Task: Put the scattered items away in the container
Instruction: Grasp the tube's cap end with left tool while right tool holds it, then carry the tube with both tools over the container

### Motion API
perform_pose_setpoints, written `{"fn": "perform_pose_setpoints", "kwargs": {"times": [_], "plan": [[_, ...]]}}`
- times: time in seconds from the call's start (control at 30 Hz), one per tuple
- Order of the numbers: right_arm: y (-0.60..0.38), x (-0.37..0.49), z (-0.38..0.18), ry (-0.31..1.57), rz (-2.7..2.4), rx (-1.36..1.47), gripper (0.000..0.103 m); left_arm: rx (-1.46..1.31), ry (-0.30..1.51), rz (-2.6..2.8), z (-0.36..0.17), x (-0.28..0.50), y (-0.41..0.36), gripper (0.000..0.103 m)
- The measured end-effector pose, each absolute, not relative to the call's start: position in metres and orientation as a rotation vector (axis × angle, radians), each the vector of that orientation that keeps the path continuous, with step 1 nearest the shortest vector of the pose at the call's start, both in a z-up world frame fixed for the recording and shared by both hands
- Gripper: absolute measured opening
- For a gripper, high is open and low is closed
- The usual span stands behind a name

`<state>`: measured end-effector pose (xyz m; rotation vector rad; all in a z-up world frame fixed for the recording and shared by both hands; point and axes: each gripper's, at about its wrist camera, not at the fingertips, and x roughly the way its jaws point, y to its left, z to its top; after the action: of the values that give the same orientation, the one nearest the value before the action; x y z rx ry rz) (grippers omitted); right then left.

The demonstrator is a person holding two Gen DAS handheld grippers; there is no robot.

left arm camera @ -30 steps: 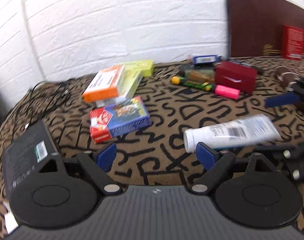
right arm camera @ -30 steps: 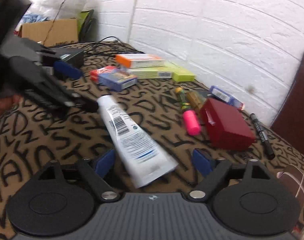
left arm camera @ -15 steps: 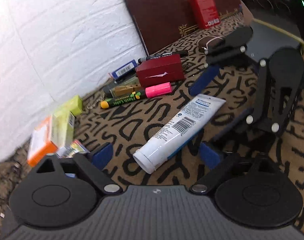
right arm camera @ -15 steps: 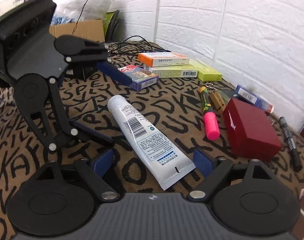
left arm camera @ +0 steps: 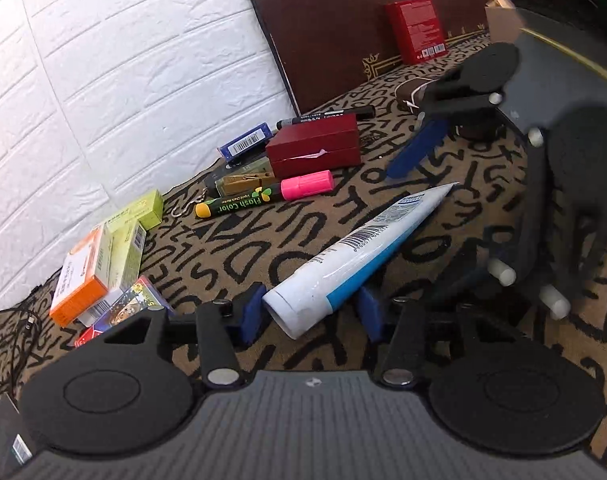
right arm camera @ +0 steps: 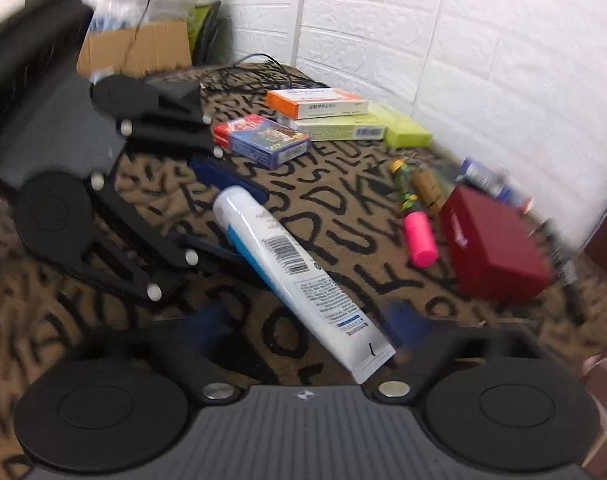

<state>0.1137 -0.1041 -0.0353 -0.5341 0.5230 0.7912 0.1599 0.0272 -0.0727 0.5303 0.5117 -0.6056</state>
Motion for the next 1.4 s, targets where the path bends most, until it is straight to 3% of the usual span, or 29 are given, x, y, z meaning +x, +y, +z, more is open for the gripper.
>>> {"fn": "perform_pose_setpoints", "kwargs": {"times": [0.1, 0.17, 0.2, 0.23, 0.27, 0.3, 0.7, 1.03, 1.4], "plan": [[-0.096, 0.092, -0.041, 0.357, 0.708, -0.681, 0.103, 0.523, 0.520, -0.611, -0.072, 0.162, 0.028, 0.050], [-0.097, 0.092, -0.042, 0.342, 0.707, -0.695, 0.103, 0.528, 0.524, -0.616, -0.071, 0.164, 0.027, 0.050], [-0.100, 0.098, -0.040, 0.377, 0.727, -0.660, 0.090, 0.532, 0.524, -0.617, -0.071, 0.164, 0.027, 0.050], [-0.104, 0.108, -0.036, 0.429, 0.750, -0.605, 0.055, 0.537, 0.523, -0.616, -0.071, 0.164, 0.026, 0.050], [-0.108, 0.118, -0.033, 0.482, 0.766, -0.544, 0.037, 0.541, 0.523, -0.614, -0.072, 0.164, 0.026, 0.050], [-0.113, 0.125, -0.032, 0.516, 0.770, -0.499, 0.031, 0.541, 0.524, -0.612, -0.072, 0.163, 0.026, 0.050], [-0.112, 0.114, -0.023, 0.509, 0.709, -0.499, 0.025, 0.557, 0.474, -0.605, -0.061, 0.154, 0.020, 0.048], [-0.146, 0.077, 0.039, 0.424, 0.565, -0.442, 0.025, 0.612, 0.324, -0.658, 0.003, 0.126, -0.007, 0.048], [-0.257, 0.014, 0.119, 0.346, 0.248, -0.466, 0.025, 0.653, 0.108, -0.837, 0.080, 0.083, -0.125, 0.048]]}}
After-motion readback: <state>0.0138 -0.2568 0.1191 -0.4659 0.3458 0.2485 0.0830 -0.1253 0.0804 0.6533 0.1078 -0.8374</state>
